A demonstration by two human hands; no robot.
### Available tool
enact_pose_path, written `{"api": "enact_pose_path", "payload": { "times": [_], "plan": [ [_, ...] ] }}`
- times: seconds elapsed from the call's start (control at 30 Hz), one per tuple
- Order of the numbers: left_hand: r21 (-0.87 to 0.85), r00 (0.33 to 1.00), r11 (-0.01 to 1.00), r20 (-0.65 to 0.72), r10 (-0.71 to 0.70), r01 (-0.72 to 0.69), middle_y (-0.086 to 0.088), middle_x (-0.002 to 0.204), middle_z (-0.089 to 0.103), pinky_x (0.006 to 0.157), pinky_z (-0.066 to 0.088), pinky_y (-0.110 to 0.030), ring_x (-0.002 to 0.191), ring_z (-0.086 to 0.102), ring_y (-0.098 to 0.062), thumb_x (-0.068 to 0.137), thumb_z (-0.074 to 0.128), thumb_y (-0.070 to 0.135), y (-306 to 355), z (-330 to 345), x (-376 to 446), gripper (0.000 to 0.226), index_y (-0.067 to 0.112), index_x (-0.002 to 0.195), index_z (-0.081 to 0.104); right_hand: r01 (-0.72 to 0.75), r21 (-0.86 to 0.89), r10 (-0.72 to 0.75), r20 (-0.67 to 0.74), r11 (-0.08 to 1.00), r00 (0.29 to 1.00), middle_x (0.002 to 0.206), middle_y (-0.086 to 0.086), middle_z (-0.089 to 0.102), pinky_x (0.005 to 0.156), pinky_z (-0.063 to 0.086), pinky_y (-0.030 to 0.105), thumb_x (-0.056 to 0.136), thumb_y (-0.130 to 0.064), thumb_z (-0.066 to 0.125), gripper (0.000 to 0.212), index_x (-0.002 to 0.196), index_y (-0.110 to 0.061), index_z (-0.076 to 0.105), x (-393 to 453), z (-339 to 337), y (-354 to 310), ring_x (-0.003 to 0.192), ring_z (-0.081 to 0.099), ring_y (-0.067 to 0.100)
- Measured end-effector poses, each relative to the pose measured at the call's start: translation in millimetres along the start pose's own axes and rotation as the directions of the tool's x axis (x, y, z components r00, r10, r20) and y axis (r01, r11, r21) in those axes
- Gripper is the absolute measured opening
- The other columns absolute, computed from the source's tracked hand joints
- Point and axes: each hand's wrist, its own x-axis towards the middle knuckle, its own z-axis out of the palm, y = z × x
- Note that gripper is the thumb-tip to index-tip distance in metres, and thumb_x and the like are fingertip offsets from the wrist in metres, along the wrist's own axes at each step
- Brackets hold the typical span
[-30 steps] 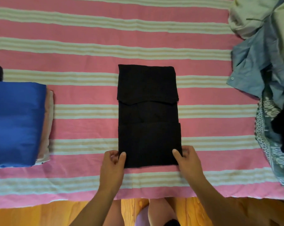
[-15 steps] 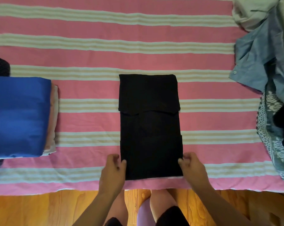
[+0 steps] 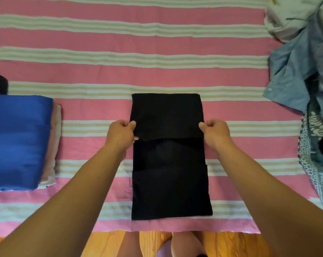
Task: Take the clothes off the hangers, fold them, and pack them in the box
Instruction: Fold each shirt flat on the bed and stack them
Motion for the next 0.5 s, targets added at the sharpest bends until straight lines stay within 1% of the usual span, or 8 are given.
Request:
{"api": "enact_pose_path", "payload": {
  "times": [0.07, 0.17, 0.27, 0.3, 0.37, 0.4, 0.43, 0.5],
  "plan": [
    [0.023, 0.999, 0.999, 0.029, -0.033, 0.033, -0.017, 0.086, 0.071, 0.07, 0.053, -0.04, 0.074, 0.064, -0.025, 0.104, 0.057, 0.025, -9, -5, -3, 0.025, 0.002, 0.096, 0.063, -0.044, 0.033, 0.043, 0.016, 0.998, 0.999, 0.094, 0.01, 0.07, 0.082, 0.055, 0.041, 0.099, -0.026, 0.061, 0.021, 0.092, -0.007, 0.067, -8, -3, 12, 0.088, 0.065, 0.026],
    [0.316, 1.0, 0.949, 0.018, -0.008, 0.002, -0.018, 0.09, 0.068, 0.078, 0.055, -0.043, 0.084, 0.065, -0.032, 0.102, 0.06, 0.028, -27, -5, -2, 0.028, 0.001, 0.097, 0.061, -0.081, -0.035, 0.083, 0.055, 0.996, 0.995, 0.096, 0.014, 0.068, 0.082, 0.055, 0.041, 0.099, -0.026, 0.062, 0.021, 0.094, -0.006, 0.066, -10, -2, 27, 0.089, 0.065, 0.026],
    [0.482, 0.984, 0.867, -0.051, 0.17, -0.125, -0.007, 0.102, 0.061, 0.081, 0.052, -0.042, 0.094, 0.062, -0.03, 0.1, 0.059, 0.03, -27, 0, -7, 0.022, 0.01, 0.108, 0.055, 0.035, -0.135, -0.038, -0.017, 0.99, 0.999, 0.109, 0.003, 0.063, 0.082, 0.051, 0.034, 0.098, -0.028, 0.062, 0.016, 0.107, -0.015, 0.06, -13, 2, 26, 0.092, 0.06, 0.017],
    [0.534, 0.947, 0.815, -0.077, 0.311, -0.224, -0.007, 0.111, 0.057, 0.083, 0.051, -0.041, 0.099, 0.059, -0.028, 0.099, 0.059, 0.029, -25, 3, -8, 0.025, 0.011, 0.116, 0.055, 0.138, -0.174, -0.151, -0.069, 0.975, 0.986, 0.116, 0.0, 0.058, 0.084, 0.049, 0.031, 0.098, -0.028, 0.061, 0.022, 0.117, -0.017, 0.058, -15, 3, 23, 0.096, 0.058, 0.014],
    [0.638, 0.805, 0.64, -0.053, 0.59, -0.428, -0.011, 0.125, 0.053, 0.092, 0.049, -0.041, 0.109, 0.054, -0.027, 0.097, 0.059, 0.026, -15, 12, -12, 0.035, 0.011, 0.129, 0.053, 0.344, -0.245, -0.377, -0.105, 0.907, 0.92, 0.124, -0.003, 0.05, 0.089, 0.047, 0.028, 0.099, -0.027, 0.059, 0.032, 0.129, -0.019, 0.052, -15, 6, 14, 0.106, 0.053, 0.012],
    [0.646, 0.749, 0.586, -0.032, 0.661, -0.489, -0.012, 0.129, 0.052, 0.096, 0.048, -0.042, 0.114, 0.052, -0.027, 0.097, 0.059, 0.026, -9, 18, -12, 0.04, 0.011, 0.133, 0.052, 0.402, -0.25, -0.435, -0.094, 0.881, 0.895, 0.127, -0.003, 0.049, 0.093, 0.047, 0.029, 0.099, -0.026, 0.058, 0.035, 0.133, -0.02, 0.051, -12, 9, 9, 0.11, 0.052, 0.012],
    [0.62, 0.739, 0.6, -0.048, 0.672, -0.506, -0.011, 0.132, 0.051, 0.1, 0.047, -0.043, 0.117, 0.051, -0.027, 0.097, 0.059, 0.028, -3, 25, -8, 0.043, 0.011, 0.136, 0.05, 0.414, -0.227, -0.439, -0.074, 0.882, 0.895, 0.13, -0.002, 0.049, 0.097, 0.047, 0.031, 0.099, -0.026, 0.058, 0.038, 0.136, -0.02, 0.049, -5, 12, 3, 0.114, 0.052, 0.013],
    [0.46, 0.836, 0.789, -0.161, 0.525, -0.408, -0.009, 0.132, 0.051, 0.101, 0.049, -0.044, 0.118, 0.053, -0.026, 0.097, 0.061, 0.036, 9, 34, 8, 0.048, 0.012, 0.137, 0.048, 0.313, -0.077, -0.317, -0.053, 0.947, 0.947, 0.134, 0.0, 0.051, 0.1, 0.048, 0.034, 0.099, -0.028, 0.059, 0.044, 0.14, -0.019, 0.047, 13, 16, -8, 0.118, 0.055, 0.016]
  ]
}}
